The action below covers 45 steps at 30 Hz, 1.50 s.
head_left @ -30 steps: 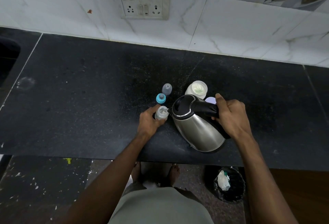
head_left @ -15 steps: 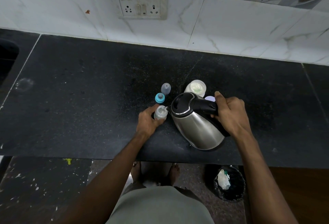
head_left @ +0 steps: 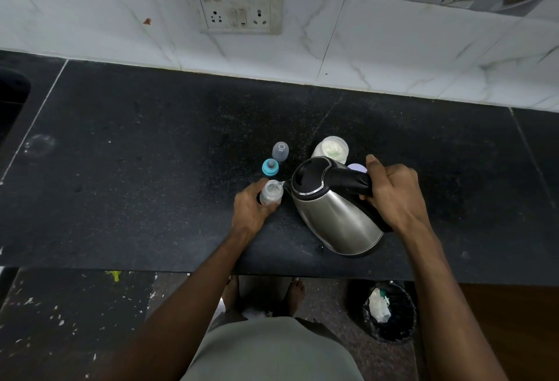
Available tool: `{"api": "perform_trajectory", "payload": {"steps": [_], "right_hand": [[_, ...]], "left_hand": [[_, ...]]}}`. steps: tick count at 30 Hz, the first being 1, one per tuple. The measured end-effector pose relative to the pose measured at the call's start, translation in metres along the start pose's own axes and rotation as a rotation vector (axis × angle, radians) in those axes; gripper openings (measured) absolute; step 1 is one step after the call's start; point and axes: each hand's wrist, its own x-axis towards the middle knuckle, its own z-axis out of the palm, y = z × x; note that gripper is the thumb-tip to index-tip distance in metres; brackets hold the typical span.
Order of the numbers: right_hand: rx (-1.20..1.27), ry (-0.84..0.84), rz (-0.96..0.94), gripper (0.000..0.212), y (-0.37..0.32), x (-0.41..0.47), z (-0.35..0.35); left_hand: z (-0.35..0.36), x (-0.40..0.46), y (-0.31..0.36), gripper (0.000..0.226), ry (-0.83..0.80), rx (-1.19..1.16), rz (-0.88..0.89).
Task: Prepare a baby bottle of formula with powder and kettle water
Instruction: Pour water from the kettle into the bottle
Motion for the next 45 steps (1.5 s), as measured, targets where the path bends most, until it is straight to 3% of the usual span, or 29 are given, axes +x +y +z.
{"api": "perform_trajectory", "payload": {"steps": [45], "right_hand": [[0.052, 0.040, -0.025, 0.068, -0.019, -0.011, -0.023]], "left_hand": [[0.002, 0.000, 0.003, 0.053, 0.028, 0.010, -0.018]]}}
